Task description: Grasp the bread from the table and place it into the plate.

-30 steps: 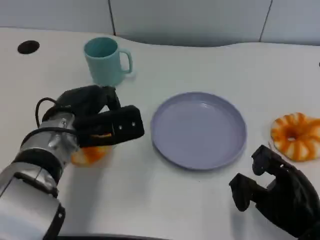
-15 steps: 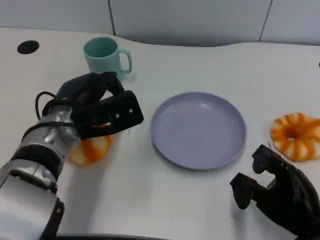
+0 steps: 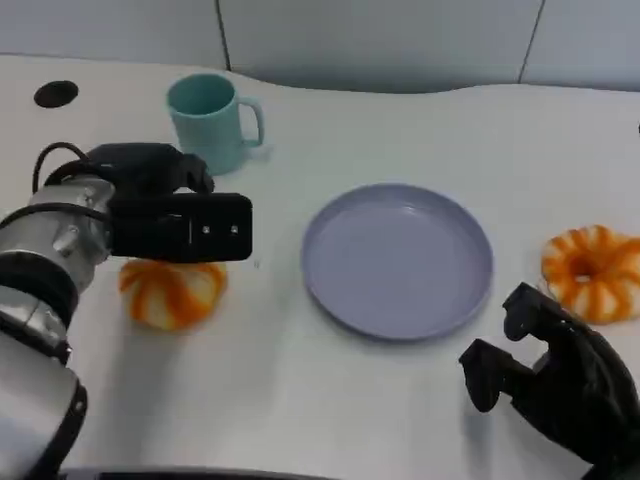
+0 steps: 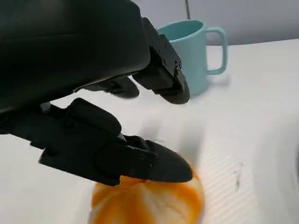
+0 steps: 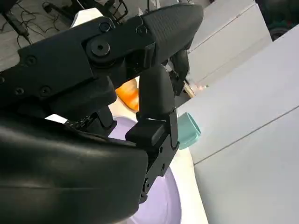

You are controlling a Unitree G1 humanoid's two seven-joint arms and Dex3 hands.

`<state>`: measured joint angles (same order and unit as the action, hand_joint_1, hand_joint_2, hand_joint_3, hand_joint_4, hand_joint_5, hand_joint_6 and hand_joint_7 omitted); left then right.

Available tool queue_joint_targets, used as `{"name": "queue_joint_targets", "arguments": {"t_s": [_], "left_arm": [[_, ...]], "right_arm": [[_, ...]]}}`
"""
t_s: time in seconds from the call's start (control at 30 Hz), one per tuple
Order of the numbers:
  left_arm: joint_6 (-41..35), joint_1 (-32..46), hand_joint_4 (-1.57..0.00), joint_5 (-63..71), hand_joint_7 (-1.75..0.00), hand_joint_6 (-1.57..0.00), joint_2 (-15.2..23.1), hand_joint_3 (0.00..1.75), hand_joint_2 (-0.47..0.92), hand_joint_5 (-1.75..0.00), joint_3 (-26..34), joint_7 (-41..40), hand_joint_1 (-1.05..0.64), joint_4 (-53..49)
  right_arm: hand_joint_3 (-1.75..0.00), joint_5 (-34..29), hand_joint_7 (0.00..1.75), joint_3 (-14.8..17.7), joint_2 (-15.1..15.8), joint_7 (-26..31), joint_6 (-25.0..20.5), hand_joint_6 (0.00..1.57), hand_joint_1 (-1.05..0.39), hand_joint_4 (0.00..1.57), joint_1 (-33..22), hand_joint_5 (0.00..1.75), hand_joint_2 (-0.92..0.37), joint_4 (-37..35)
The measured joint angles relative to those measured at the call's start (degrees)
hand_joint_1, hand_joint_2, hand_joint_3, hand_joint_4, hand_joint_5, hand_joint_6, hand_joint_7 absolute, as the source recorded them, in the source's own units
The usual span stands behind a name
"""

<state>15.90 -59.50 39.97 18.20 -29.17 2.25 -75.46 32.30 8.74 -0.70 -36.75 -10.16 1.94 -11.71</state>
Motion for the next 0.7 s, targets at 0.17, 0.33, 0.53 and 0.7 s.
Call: {"name": "queue_joint_targets", "arguments": {"t_s": [0.17, 0.33, 0.53, 0.7], "left_arm": [[0.7, 1.1, 0.00, -0.2, 0.00, -0.04, 0.8, 0.44, 0.92, 0.00, 0.0, 0.0, -1.05, 0.9], [1.5, 3.2, 0.00, -0.4, 0.00, -0.01, 1.1, 0.47, 0.92, 0.00, 0.0, 0.0, -1.05, 1.2], [2.4, 6.5, 0.00, -0.7, 0.00, 0.00, 1.3, 0.49, 0.92, 0.00, 0.2, -0.3, -1.05, 1.4], [2.7, 9.1, 0.00, -0.8, 0.00, 0.00, 0.8, 0.50, 0.92, 0.00, 0.2, -1.8, -1.05, 1.8]], "right_arm": [[0.00, -0.3, 1.75, 0.0, 0.0, 0.0, 0.2, 0.65, -0.42, 0.89, 0.1, 1.75, -0.88, -0.4], [0.00, -0.3, 1.75, 0.1, 0.0, 0.0, 0.6, 0.65, -0.42, 0.89, 0.2, 1.75, -0.88, -0.6], [0.00, -0.3, 1.75, 0.1, 0.0, 0.0, 0.8, 0.66, -0.42, 0.90, 0.3, 1.75, -0.87, -0.8], [0.00, -0.1, 1.75, 0.1, 0.0, -0.1, 0.8, 0.65, -0.41, 0.89, 0.3, 1.75, -0.88, -0.8]]}}
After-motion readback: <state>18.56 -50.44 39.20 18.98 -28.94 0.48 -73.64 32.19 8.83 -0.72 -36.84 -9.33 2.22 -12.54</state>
